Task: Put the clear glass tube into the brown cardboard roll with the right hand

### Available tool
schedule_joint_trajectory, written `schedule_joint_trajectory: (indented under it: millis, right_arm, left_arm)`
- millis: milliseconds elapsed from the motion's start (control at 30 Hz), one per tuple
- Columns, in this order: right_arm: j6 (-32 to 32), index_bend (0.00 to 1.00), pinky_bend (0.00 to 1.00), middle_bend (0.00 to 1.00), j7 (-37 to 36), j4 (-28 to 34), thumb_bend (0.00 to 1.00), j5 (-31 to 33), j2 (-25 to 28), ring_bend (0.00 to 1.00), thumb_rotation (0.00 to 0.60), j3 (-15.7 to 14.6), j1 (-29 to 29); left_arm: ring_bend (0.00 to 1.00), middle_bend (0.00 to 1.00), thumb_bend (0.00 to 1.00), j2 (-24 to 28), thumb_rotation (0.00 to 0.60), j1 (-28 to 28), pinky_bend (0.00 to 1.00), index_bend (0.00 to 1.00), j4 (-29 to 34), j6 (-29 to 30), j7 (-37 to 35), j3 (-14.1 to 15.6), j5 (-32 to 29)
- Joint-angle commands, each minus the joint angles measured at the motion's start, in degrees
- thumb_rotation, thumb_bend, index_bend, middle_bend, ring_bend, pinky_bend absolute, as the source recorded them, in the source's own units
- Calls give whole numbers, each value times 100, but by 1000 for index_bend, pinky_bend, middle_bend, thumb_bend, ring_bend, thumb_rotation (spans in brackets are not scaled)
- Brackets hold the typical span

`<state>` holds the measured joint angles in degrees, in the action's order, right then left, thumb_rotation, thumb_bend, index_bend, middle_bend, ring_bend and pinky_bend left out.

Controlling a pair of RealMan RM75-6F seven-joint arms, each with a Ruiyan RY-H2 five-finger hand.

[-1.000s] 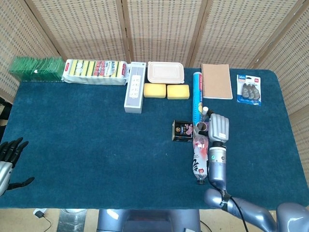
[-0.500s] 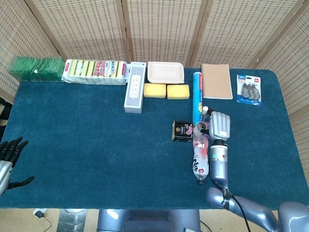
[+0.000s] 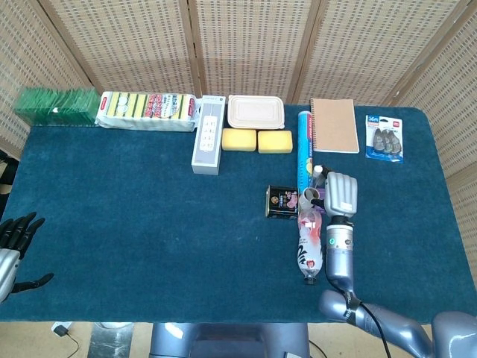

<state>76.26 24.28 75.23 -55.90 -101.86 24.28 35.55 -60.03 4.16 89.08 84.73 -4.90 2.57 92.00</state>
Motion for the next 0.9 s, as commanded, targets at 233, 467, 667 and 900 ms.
schedule_joint_trajectory:
  millis: [233,467,667,900]
  right_arm:
    - [40,529,785,601,-2,-51,285,-30,-52,726,600,-26,7]
    - [105,569,803,651,-1,-121,298,-94,-120,771,600,-29,34]
    - [148,584,805,686,29,-181,301,-162,-155,796,600,-45,56]
    - [167,617,825,753,37,-225,306,-209,-186,857,600,-52,71]
  left_arm:
    - [0,0,82,3,535,-1,0,22,-10,4,-24,0,0]
    - [0,0,82,8,533,2,0,22,-17,-1,-41,0,-4]
    - [0,0,82,16,540,6,0,22,-19,-2,-55,12,23]
    - [0,0,82,20,541,6,0,22,-22,-8,-63,2,-4]
